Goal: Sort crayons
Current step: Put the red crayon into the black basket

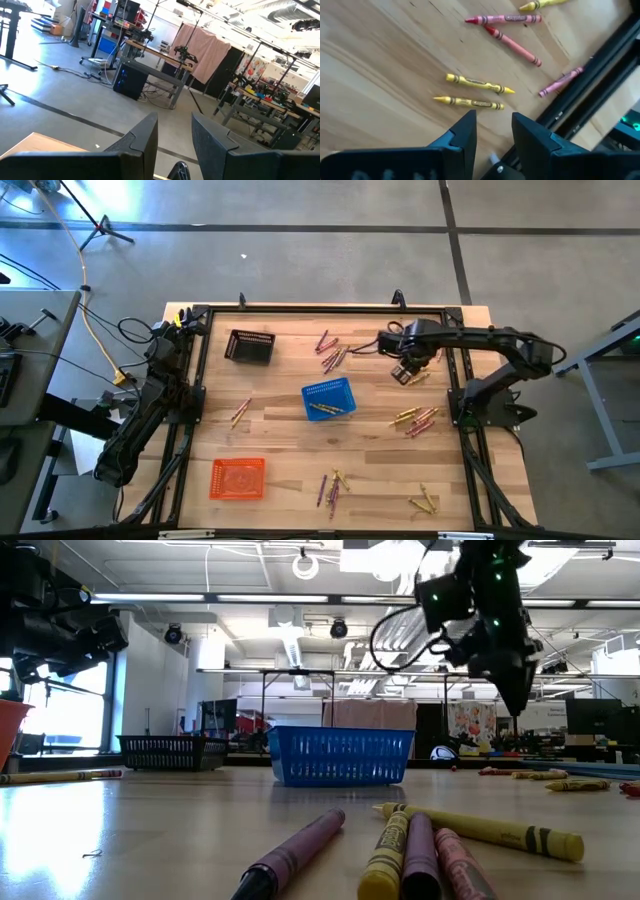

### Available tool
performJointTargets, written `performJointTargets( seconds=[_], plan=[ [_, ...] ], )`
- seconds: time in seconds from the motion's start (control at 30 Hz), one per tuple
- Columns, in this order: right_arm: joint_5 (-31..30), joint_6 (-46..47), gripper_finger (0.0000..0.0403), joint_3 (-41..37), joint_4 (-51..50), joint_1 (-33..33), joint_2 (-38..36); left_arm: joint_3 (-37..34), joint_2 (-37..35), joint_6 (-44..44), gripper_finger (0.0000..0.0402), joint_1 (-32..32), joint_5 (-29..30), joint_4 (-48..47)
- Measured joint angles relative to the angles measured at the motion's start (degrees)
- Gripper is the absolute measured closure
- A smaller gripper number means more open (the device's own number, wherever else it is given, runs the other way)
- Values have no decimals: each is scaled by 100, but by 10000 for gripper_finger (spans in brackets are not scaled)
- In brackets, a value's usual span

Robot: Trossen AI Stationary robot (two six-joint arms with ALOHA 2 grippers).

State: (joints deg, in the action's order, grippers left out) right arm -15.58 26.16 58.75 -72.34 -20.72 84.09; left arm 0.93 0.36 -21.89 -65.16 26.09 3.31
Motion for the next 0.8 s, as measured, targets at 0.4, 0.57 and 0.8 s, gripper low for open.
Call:
performJointTargets(
  seconds=[0.4,0.57,0.8],
  plan=[
    [918,-1005,292,-867,1733,-1000,-168,0,0,0,298,-1,0,0],
    [1163,-1393,292,-905,2132,-1016,-168,0,0,0,298,-1,0,-2],
    [858,-2835,292,-903,2567,-1051,-164,0,-2,0,298,-1,0,-2]
  ],
)
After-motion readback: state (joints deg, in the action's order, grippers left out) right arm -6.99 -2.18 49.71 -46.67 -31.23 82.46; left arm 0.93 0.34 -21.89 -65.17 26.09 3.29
